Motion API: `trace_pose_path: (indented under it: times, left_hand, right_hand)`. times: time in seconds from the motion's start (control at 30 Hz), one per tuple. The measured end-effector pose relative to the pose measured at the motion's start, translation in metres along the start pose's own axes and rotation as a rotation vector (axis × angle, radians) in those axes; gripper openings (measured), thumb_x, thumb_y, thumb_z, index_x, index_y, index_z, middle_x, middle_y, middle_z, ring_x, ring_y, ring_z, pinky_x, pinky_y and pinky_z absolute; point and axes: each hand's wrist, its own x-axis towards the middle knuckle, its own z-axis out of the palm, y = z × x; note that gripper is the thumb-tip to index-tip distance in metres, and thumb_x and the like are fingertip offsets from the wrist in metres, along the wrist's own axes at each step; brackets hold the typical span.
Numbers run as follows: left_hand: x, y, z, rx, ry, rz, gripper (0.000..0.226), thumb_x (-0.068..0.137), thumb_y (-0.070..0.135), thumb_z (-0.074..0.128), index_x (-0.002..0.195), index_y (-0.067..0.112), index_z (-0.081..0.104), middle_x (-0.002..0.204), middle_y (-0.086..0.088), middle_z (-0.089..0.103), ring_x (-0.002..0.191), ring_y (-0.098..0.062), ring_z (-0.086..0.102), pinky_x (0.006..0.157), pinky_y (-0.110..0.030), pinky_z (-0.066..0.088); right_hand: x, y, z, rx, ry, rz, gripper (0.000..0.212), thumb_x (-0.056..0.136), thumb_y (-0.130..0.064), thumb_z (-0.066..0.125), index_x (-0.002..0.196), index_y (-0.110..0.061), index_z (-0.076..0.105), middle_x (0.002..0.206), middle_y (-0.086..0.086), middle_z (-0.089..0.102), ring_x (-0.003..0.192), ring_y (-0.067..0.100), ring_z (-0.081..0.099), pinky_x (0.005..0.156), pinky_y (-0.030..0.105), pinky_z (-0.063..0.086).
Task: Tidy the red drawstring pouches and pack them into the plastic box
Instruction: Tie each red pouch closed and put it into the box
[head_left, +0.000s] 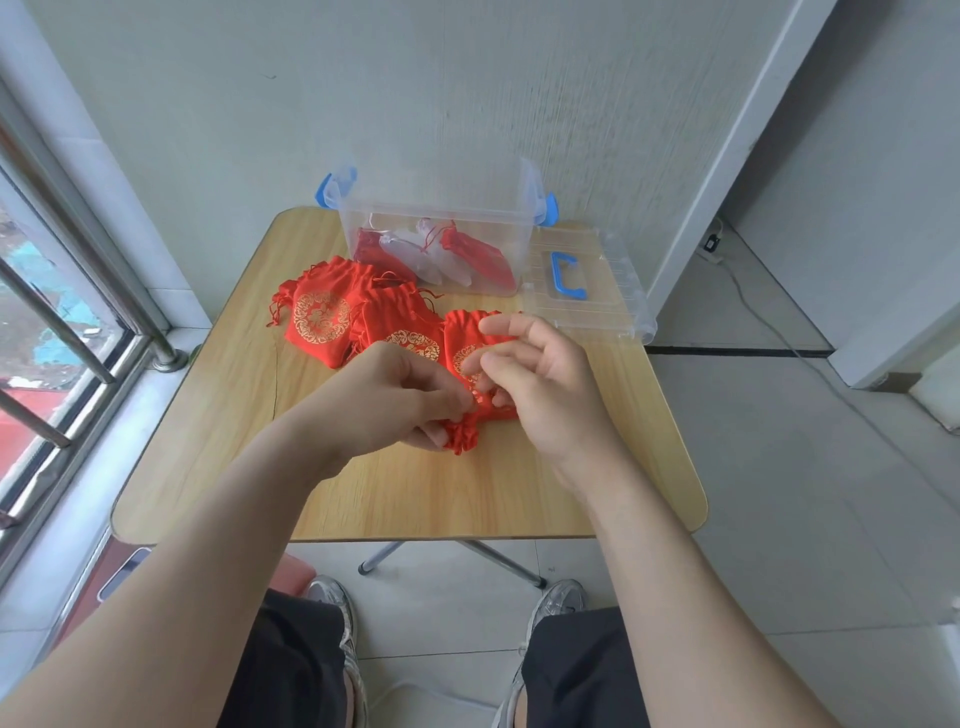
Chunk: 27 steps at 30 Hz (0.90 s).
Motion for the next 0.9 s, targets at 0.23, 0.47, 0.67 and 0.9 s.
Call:
trace_pose_path:
  times: [0.23, 0.47, 0.67, 0.9]
  left_hand:
    - [0.002, -0.007, -0.004, -0.154, 0.027, -0.058, 0.016, 0.096, 0.024, 0.077, 0.096, 0.009, 0.083, 0.102, -0.026, 0.074, 0.09, -0.025, 0.069, 0.083, -0.038, 0.065]
    - [0.002, -0.008, -0.003, -0.104, 0.025, -0.114, 0.015, 0.097, 0.021, 0.077, 0.097, 0.008, 0.083, 0.115, -0.024, 0.073, 0.094, -0.023, 0.066, 0.081, -0.035, 0.067]
    - [0.004, -0.013, -0.004, -0.085, 0.025, -0.079, 0.017, 0.099, 0.018, 0.074, 0.1, 0.004, 0.082, 0.111, -0.032, 0.069, 0.091, -0.021, 0.063, 0.078, -0.033, 0.066]
    - [0.007, -0.01, 0.003, 0.013, 0.09, 0.101, 0.018, 0.102, 0.004, 0.067, 0.096, 0.011, 0.083, 0.094, -0.02, 0.078, 0.094, -0.035, 0.076, 0.084, -0.043, 0.066]
  right_hand:
    - [-0.006, 0.009, -0.001, -0.351, -0.019, -0.235, 0.033, 0.082, -0.008, 0.085, 0.109, -0.022, 0.075, 0.098, -0.009, 0.077, 0.091, 0.011, 0.074, 0.078, 0.031, 0.063]
    - [-0.006, 0.012, 0.003, -0.684, -0.022, -0.417, 0.028, 0.079, -0.013, 0.092, 0.106, -0.021, 0.085, 0.091, -0.011, 0.071, 0.079, 0.005, 0.062, 0.075, 0.022, 0.055]
    - [-0.006, 0.012, 0.013, -0.81, -0.002, -0.46, 0.027, 0.084, -0.012, 0.089, 0.111, -0.016, 0.084, 0.097, 0.0, 0.073, 0.084, 0.014, 0.065, 0.075, 0.037, 0.06]
    - [-0.011, 0.011, 0.017, -0.886, 0.147, -0.448, 0.02, 0.093, -0.008, 0.081, 0.112, -0.014, 0.084, 0.098, 0.004, 0.074, 0.085, 0.021, 0.069, 0.07, 0.027, 0.053]
